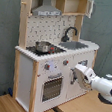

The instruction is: Play with the kitchen

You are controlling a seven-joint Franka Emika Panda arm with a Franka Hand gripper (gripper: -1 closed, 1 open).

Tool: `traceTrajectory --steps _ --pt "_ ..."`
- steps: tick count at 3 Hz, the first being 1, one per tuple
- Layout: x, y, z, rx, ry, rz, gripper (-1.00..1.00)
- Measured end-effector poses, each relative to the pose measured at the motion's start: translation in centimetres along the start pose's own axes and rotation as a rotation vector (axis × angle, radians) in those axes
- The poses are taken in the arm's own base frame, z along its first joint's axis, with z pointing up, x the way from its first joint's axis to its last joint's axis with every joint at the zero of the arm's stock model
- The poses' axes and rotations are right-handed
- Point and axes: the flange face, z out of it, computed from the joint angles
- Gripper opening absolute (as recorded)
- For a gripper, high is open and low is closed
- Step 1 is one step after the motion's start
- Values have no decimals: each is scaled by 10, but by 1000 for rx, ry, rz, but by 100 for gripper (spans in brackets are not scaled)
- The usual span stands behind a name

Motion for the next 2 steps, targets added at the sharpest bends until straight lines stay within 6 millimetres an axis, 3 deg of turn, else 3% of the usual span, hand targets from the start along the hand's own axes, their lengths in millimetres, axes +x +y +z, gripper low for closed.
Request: traceTrajectory --steps 2 --pt "-25 -17 25 10 -24 166 100"
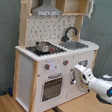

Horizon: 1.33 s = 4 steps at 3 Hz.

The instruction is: Play with the kitchen

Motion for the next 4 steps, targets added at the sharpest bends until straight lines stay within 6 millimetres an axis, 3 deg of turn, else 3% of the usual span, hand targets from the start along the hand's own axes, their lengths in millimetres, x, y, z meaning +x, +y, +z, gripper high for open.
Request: traceTrajectory --steps 4 --pt "-22 -21 52 51 20 264 100"
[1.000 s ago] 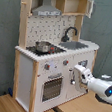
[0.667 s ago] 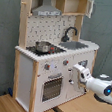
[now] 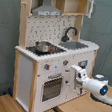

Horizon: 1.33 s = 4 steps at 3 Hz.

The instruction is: Play with the kitchen

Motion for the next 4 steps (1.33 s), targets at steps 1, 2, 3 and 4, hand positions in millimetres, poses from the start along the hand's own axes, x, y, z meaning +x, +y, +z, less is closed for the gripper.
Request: traceTrajectory --steps 1,2,3,4 --pt "-8 -6 22 -6 -26 49 100" --pt "-5 -6 46 -11 -35 72 100" --pt "-2 -8 57 -9 -38 73 100" --pt "-2 -9 58 -9 -38 73 -100"
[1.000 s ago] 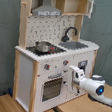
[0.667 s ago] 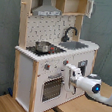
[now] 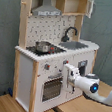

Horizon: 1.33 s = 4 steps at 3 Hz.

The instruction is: Play with the kitchen

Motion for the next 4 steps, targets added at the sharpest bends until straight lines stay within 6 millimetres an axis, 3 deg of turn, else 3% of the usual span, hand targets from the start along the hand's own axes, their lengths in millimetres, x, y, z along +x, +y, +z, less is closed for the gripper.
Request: traceTrajectory --steps 4 --pt "25 -33 -75 -61 -67 -18 -100"
